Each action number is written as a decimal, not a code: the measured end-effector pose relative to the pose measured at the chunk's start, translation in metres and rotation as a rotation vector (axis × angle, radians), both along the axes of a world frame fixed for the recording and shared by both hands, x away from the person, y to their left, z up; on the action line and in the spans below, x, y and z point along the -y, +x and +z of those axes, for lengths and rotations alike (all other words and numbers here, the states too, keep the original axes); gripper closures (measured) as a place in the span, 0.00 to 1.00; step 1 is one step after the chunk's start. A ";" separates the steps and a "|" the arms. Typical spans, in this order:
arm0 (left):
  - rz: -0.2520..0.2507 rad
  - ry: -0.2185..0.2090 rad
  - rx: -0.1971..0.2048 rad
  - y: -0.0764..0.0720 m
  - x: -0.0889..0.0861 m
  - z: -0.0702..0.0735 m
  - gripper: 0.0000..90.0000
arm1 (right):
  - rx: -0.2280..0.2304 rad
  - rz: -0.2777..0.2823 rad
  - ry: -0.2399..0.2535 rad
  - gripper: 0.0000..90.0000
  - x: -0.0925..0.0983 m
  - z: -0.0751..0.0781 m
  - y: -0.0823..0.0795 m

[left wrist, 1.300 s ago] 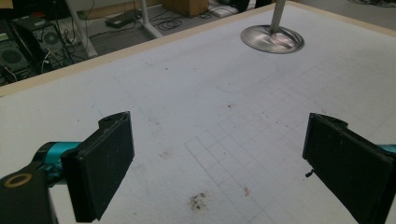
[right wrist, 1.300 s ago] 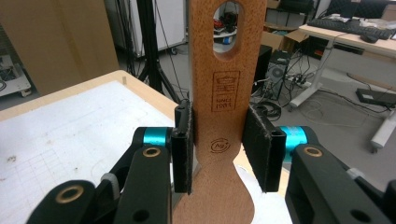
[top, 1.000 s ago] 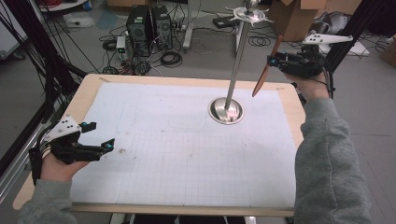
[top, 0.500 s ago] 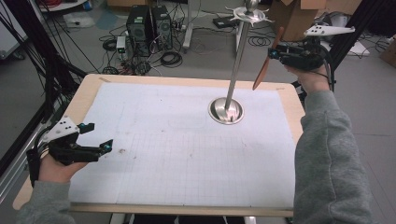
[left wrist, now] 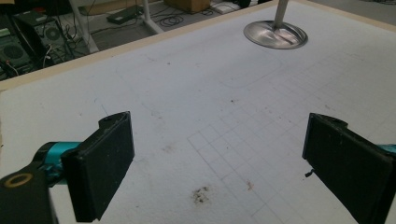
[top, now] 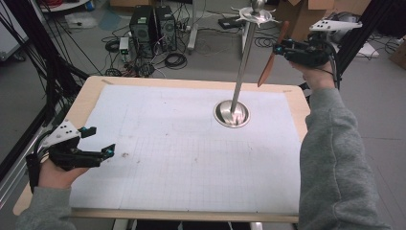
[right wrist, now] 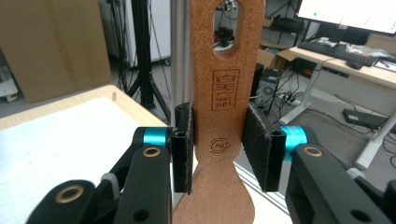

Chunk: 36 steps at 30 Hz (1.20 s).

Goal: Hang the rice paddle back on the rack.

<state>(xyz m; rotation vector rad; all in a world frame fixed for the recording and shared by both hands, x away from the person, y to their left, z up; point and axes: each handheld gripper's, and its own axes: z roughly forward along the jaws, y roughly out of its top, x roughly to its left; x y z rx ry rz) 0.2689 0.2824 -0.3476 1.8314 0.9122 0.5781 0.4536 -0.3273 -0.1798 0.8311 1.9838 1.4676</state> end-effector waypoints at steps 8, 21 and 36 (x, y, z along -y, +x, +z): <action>0.001 0.005 -0.004 0.001 0.000 -0.001 0.11 | 0.000 0.000 0.050 0.72 0.005 0.002 0.003; 0.002 0.009 -0.004 0.000 -0.001 0.000 0.11 | 0.002 0.015 0.065 0.73 0.000 0.006 0.007; 0.010 0.004 -0.008 0.000 -0.004 -0.001 0.11 | -0.017 -0.005 0.057 0.73 -0.005 0.009 0.013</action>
